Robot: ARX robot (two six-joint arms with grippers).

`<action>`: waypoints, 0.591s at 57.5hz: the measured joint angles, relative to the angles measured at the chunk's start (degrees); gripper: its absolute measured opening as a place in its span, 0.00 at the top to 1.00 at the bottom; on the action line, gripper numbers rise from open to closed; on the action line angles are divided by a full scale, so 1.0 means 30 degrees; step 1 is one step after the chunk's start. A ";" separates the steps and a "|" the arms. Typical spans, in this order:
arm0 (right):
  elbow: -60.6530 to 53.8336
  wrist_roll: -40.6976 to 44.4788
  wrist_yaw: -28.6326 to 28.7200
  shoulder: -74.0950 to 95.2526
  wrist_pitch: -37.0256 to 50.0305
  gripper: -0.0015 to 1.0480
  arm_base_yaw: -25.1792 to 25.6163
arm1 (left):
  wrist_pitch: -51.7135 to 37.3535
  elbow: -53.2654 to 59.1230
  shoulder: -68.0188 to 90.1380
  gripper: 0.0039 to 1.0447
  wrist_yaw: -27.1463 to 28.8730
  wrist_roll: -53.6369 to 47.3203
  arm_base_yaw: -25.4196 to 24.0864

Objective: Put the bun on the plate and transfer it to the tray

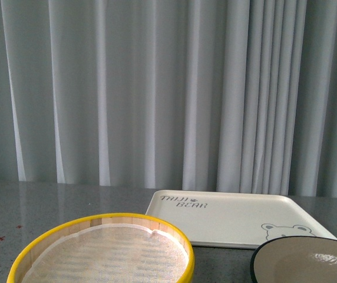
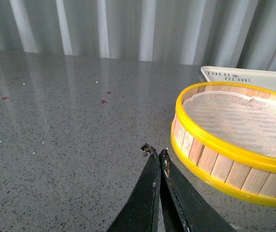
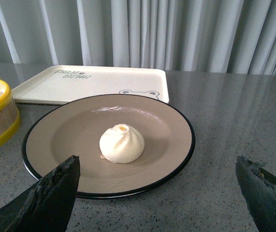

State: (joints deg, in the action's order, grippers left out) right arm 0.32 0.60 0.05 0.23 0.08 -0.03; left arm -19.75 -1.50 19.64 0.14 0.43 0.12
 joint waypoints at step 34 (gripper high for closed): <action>0.0000 0.0000 0.0000 0.0000 0.0000 0.08 0.0000 | 0.3818 0.0000 -0.3810 0.96 0.0007 0.0007 0.0000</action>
State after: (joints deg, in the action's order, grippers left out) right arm 0.32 0.60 0.05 0.23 0.08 -0.03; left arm -8.29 -1.50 8.21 0.16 0.45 0.12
